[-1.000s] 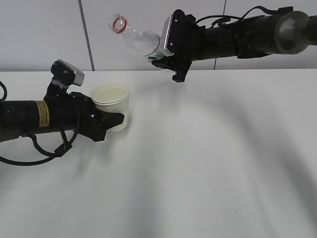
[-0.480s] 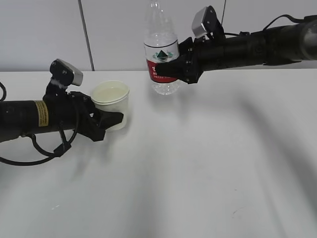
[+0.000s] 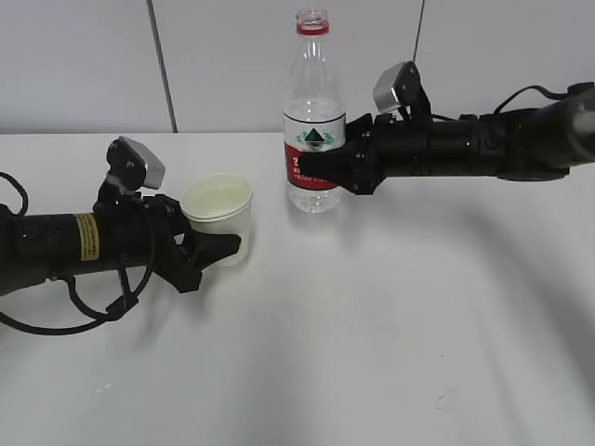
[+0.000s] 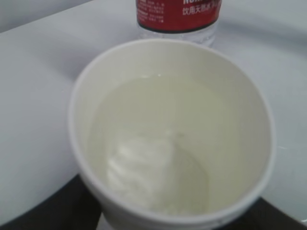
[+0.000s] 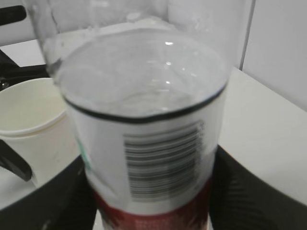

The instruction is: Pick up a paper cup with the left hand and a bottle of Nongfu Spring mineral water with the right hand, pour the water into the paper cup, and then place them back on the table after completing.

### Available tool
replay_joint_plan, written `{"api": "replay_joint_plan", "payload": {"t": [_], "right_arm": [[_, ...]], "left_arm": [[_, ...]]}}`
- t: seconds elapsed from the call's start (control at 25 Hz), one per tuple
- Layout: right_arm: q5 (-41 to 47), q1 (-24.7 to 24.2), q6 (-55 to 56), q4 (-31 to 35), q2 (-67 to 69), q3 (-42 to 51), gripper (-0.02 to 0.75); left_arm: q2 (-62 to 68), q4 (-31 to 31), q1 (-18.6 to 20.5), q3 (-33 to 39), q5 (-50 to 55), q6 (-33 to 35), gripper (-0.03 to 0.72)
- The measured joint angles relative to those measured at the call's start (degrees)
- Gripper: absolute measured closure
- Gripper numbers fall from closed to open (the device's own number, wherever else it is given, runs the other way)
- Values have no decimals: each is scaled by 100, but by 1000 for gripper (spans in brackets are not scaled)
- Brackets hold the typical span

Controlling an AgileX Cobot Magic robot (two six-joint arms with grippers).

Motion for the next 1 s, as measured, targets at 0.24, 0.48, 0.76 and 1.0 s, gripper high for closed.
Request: {"api": "replay_joint_plan", "payload": {"t": [0.24, 0.48, 0.76, 1.0], "right_arm": [[115, -13, -646, 813, 0, 461, 290], [-17, -22, -976, 1518, 331, 605, 290], [-125, -22, -1324, 1607, 581, 628, 290], [-100, -22, -1679, 1643, 581, 628, 290]], "left_arm": [[308, 6, 0, 0, -136, 307, 293], [332, -56, 0, 0, -152, 401, 293], [671, -278, 0, 0, -557, 653, 293], [739, -363, 0, 0, -699, 682, 293]]}}
